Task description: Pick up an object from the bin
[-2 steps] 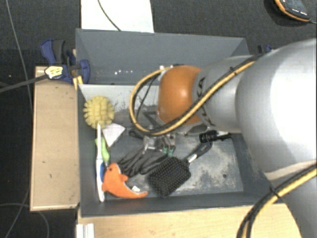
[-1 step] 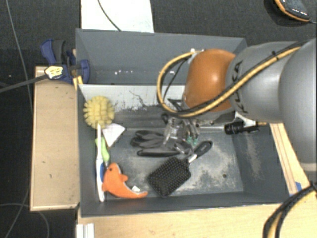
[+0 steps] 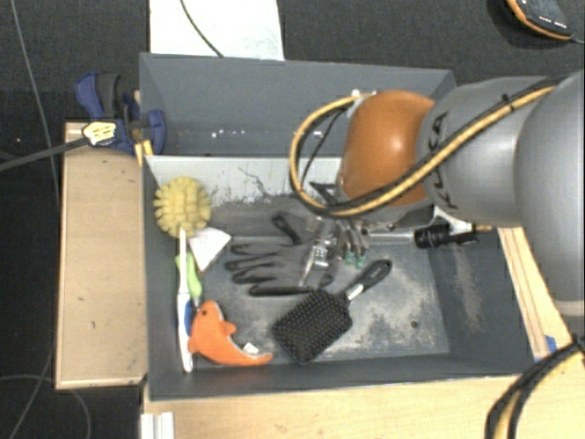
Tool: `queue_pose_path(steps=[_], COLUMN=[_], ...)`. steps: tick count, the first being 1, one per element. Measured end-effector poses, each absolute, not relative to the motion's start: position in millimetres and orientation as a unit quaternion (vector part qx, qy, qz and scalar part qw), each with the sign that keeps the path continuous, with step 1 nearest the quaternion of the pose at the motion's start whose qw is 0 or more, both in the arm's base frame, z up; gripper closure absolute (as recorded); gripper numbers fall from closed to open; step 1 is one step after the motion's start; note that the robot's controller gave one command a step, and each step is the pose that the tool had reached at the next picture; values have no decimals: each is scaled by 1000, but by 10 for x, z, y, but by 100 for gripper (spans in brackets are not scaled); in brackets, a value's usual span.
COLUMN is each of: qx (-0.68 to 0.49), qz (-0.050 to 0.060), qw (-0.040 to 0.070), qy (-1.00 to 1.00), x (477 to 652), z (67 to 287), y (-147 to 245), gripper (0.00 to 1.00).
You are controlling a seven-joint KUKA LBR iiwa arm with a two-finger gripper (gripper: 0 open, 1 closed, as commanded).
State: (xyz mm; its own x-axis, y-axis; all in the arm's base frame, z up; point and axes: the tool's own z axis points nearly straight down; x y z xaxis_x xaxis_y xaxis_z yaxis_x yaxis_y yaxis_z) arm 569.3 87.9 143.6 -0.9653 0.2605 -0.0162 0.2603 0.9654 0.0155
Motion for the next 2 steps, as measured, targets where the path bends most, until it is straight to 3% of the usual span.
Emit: queue_pose_path(steps=[1, 2], qx=[131, 147], qz=[7, 7], qw=[9, 9], qy=[991, 989], x=[5692, 5625], z=[1436, 1149], y=[879, 787], gripper=[0, 0])
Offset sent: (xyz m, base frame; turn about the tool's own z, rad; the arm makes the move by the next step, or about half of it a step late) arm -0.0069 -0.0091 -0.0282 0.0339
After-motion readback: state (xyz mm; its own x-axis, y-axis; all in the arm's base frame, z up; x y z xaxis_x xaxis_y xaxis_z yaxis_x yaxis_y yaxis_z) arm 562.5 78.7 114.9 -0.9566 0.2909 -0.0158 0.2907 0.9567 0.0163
